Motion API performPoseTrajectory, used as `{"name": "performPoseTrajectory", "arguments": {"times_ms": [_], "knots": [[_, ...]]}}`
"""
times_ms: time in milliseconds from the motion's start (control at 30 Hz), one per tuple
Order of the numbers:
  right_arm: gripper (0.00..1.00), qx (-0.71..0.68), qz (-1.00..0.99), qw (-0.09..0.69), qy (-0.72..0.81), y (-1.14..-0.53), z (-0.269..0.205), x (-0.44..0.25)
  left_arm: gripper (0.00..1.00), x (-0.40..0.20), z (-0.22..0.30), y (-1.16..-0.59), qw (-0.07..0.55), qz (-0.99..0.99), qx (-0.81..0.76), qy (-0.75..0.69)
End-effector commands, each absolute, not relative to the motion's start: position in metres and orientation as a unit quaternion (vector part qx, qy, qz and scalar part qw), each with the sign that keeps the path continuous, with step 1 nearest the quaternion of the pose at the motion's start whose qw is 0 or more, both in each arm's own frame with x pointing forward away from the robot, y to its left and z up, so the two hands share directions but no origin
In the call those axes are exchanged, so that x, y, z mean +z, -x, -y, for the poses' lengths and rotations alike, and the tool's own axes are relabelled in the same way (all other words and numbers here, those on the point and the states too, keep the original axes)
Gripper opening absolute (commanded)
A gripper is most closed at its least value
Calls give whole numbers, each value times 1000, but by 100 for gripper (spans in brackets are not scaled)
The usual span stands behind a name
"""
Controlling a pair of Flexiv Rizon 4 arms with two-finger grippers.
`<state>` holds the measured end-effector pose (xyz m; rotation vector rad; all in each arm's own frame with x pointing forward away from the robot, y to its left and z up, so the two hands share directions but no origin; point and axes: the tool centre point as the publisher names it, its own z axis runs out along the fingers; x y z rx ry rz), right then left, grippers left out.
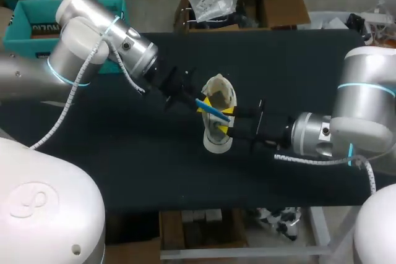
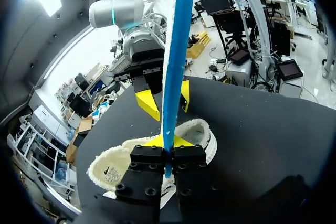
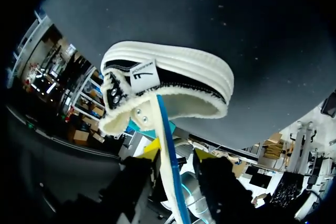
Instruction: Open the shoe tongue, take the insole out of the shoe, put the insole back into the shoe, and pack the shoe into the shoebox
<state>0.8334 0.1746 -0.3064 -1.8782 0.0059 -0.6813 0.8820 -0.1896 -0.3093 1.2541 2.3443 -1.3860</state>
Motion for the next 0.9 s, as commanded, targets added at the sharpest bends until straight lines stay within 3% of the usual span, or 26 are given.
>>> {"name": "performPoseTrajectory", "arguments": {"times_ms": [33, 133, 200, 900], "knots": [[36, -291, -4, 543, 788, -839, -177, -313, 0, -311, 190, -887, 66, -779, -462, -419], [23, -292, -4, 545, 786, -843, -176, -315, 0, -312, 190, -889, 63, -780, -460, -420], [1, -292, -4, 545, 786, -846, -176, -316, 0, -313, 191, -890, 61, -780, -459, -420], [0, -293, -26, 528, 796, -859, -174, -333, 0, -332, 199, -907, 47, -788, -460, -407]]}}
